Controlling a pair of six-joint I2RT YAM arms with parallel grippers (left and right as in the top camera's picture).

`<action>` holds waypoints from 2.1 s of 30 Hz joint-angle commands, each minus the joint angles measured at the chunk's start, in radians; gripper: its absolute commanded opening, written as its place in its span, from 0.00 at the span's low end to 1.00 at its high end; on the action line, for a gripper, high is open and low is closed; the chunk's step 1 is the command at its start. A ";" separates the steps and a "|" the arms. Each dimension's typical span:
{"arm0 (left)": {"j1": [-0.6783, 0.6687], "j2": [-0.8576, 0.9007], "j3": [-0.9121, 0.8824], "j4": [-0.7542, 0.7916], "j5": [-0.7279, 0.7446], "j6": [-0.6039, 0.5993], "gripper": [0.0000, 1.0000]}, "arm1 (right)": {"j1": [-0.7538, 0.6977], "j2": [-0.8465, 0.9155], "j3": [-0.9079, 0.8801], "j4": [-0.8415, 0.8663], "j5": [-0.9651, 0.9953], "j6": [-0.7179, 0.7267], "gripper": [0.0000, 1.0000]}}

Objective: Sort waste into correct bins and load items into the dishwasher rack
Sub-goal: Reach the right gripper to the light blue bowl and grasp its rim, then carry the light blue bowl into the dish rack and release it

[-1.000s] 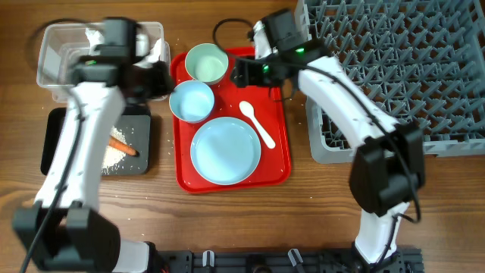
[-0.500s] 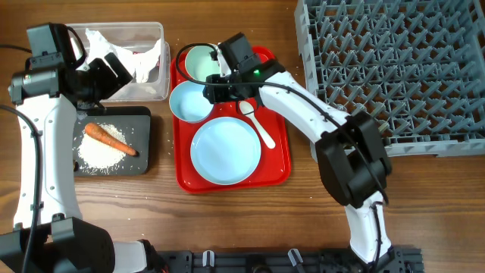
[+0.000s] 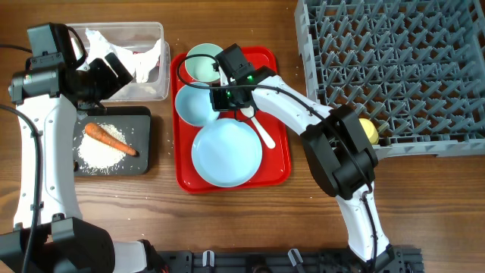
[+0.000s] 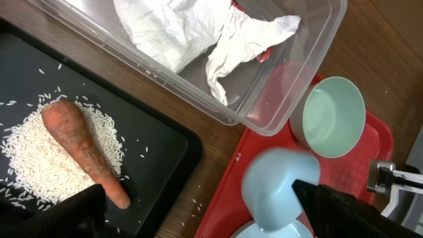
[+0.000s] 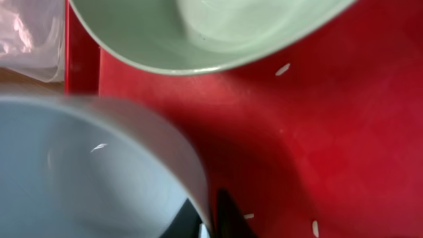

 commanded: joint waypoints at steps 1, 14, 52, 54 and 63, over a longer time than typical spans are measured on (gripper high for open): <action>0.003 -0.004 0.011 -0.001 0.001 -0.010 1.00 | 0.006 0.015 0.014 -0.005 0.008 0.019 0.04; 0.003 -0.004 0.011 -0.001 0.001 -0.010 1.00 | 0.004 -0.222 0.016 -0.179 0.101 -0.133 0.04; 0.003 -0.004 0.011 -0.001 0.001 -0.010 1.00 | -0.415 -0.435 0.031 0.042 1.027 -0.504 0.04; 0.003 -0.004 0.011 -0.001 0.001 -0.010 1.00 | -0.420 -0.407 0.031 0.083 1.059 -0.583 0.04; 0.003 -0.004 0.011 -0.001 0.001 -0.010 1.00 | -0.420 -0.212 0.031 0.242 1.189 -0.985 0.04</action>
